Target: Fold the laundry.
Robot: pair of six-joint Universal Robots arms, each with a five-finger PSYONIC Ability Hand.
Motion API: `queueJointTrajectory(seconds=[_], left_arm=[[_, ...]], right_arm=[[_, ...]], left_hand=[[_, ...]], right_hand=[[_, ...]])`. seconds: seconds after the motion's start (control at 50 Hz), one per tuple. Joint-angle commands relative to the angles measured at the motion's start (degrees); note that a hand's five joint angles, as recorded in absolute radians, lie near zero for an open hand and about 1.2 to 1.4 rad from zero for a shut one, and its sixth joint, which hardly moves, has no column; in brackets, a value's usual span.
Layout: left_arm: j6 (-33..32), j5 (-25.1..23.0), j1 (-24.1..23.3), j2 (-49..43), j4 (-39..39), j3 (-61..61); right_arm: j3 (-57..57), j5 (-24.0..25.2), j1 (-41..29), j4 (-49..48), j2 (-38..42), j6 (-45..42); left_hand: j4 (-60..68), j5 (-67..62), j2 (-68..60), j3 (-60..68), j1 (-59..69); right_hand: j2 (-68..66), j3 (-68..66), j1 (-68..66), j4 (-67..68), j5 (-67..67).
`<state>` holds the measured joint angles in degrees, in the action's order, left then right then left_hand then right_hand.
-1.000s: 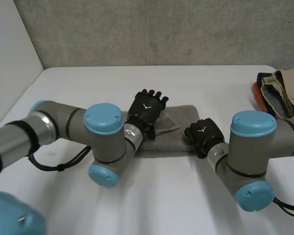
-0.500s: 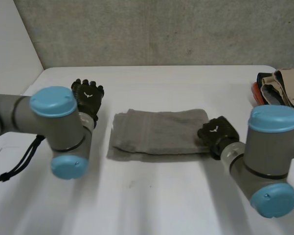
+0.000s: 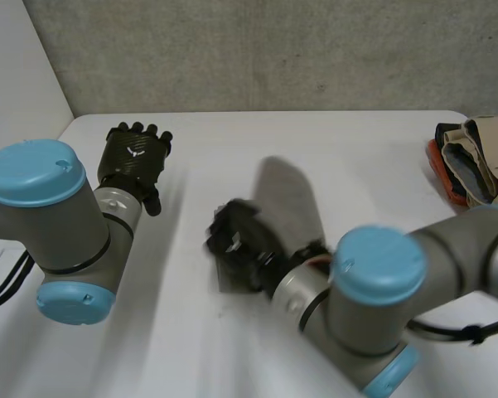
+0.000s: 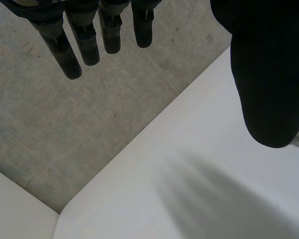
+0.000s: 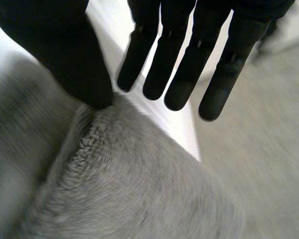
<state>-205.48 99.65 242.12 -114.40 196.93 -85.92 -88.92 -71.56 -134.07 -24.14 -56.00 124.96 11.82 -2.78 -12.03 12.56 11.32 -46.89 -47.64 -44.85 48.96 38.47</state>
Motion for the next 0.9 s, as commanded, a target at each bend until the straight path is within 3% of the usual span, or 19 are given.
queueJointTrajectory(seconds=[0.02, 0.16, 0.22, 0.3, 0.4, 0.56, 0.72, 0.9], left_arm=[[2.45, -0.07, -1.3, -0.12, 0.03, 1.54], [8.24, -2.43, -4.63, -0.29, -0.06, 5.58], [11.14, -6.37, -6.83, -0.99, -0.14, 7.51], [15.1, -11.31, -8.94, -4.42, -1.02, 10.51], [17.22, -12.2, -10.97, -10.92, -5.93, 14.63], [16.86, -11.06, -11.32, -20.85, -18.68, 22.37], [11.26, 0.89, -10.88, -23.76, -23.69, 25.02], [6.93, 0.64, -11.32, -19.99, -24.4, 23.61]], right_arm=[[-0.46, -2.08, -1.02, -1.18, 0.55, 3.61], [0.24, -5.6, 8.99, 0.14, -11.76, 30.22], [2.51, -6.91, 12.33, 5.21, -11.86, 40.84], [8.75, -8.15, 14.27, 14.88, -7.83, 47.65], [19.28, -8.59, 15.24, 28.67, 1.13, 48.1], [30.63, -7.8, 15.42, 39.86, 11.78, 48.71], [32.75, -8.15, 15.06, 41.18, 14.69, 45.47], [31.35, -10.96, 14.54, 41.01, 8.99, 37.37]], left_hand=[[-1.44, 2.39, 1.65, -2.17, -0.93], [-1.77, 2.73, 1.98, -2.51, -1.27], [-1.77, 2.73, 1.98, -2.51, -1.27], [-1.61, 2.56, 1.82, -2.34, -1.1], [-0.93, 1.89, 1.14, -1.67, -0.43], [-0.43, 1.39, 0.64, -1.16, 0.08], [1.93, -0.97, -1.72, 1.19, 2.43], [-0.43, 1.38, 0.64, -1.16, 0.08]], right_hand=[[36.89, 37.64, 34.85, -38.96, -38.47], [36.89, 37.64, 34.85, -38.96, -38.47], [36.89, 37.64, 34.85, -38.96, -38.47], [36.89, 37.64, 34.85, -38.96, -38.47], [36.89, 37.64, 34.85, -38.96, -38.47], [36.89, 37.64, 34.85, -38.96, -38.47], [36.89, 37.64, 34.85, -38.96, -38.47], [36.89, 37.64, 34.85, -38.96, -38.47]])
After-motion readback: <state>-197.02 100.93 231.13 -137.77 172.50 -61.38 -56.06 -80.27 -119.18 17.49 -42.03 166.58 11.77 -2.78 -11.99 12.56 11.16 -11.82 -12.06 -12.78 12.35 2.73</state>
